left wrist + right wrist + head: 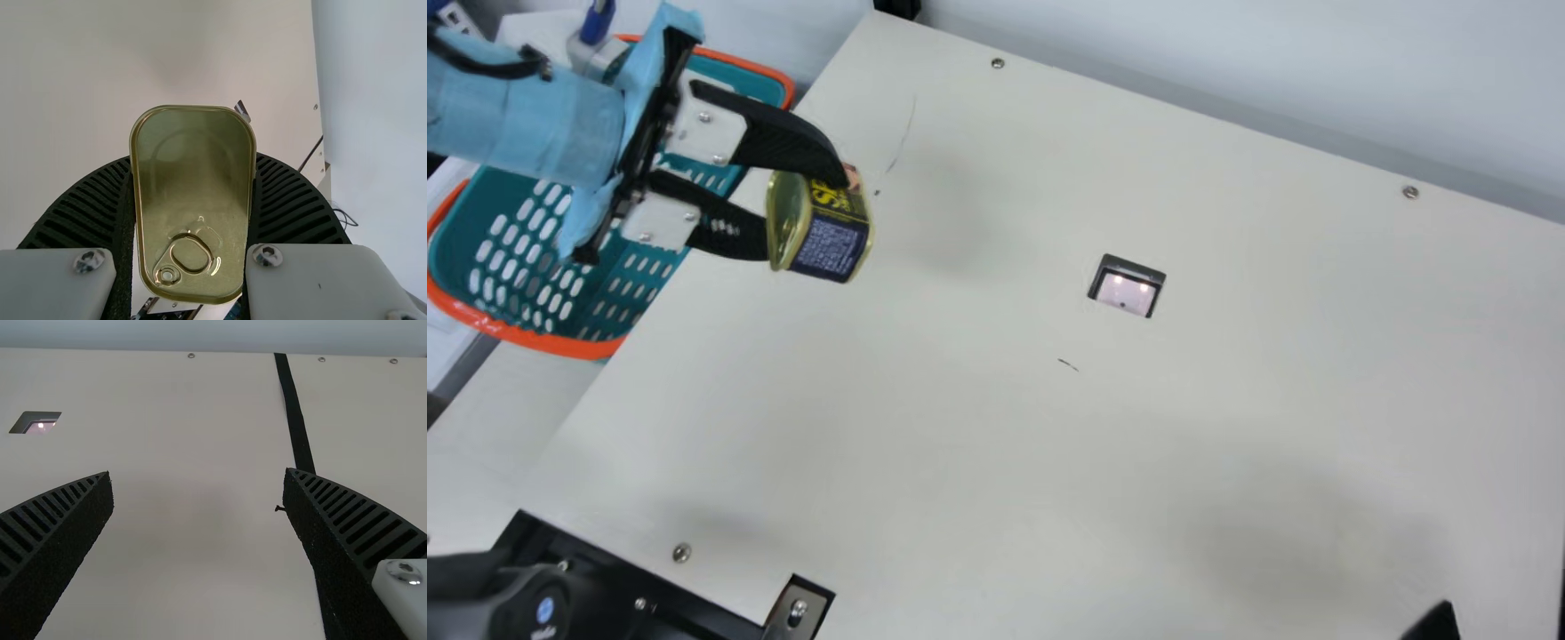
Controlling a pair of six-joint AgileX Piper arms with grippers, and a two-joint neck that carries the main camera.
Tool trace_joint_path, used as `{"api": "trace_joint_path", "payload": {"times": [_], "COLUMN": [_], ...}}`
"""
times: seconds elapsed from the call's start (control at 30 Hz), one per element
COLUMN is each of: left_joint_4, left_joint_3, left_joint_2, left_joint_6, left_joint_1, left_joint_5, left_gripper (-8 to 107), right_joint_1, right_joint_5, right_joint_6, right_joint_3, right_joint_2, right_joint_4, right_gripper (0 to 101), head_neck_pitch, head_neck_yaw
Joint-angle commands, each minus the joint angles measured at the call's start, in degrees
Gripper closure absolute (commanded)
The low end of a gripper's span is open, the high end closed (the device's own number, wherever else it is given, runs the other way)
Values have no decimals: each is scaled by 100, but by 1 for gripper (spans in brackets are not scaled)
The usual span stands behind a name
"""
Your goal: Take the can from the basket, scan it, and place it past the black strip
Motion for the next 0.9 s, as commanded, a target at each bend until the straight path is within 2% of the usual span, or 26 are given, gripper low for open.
{"api": "trace_joint_path", "payload": {"times": [0.0,0.3,0.5,0.7,0.87], "left_joint_4": [0,0,0,13,12], "left_joint_3": [0,0,0,7,81], "left_joint_2": [0,0,0,-32,-275], "left_joint_6": [0,0,0,47,283], "left_joint_1": [0,0,0,-38,-388], "left_joint_5": [0,0,0,-2,-138], "left_gripper": [89,89,89,89,89], "right_joint_1": [0,0,0,0,0], "right_joint_5": [0,0,0,0,0], "right_joint_6": [0,0,0,0,0], "right_joint_3": [0,0,0,0,0], "right_joint_2": [0,0,0,0,0], "right_joint_4": [0,0,0,0,0], "right_gripper": [0,0,0,0,0], "head_neck_pitch": [-145,-29,170,170,170], "head_neck_yaw": [-226,-1254,-1870,-1870,-1870]}}
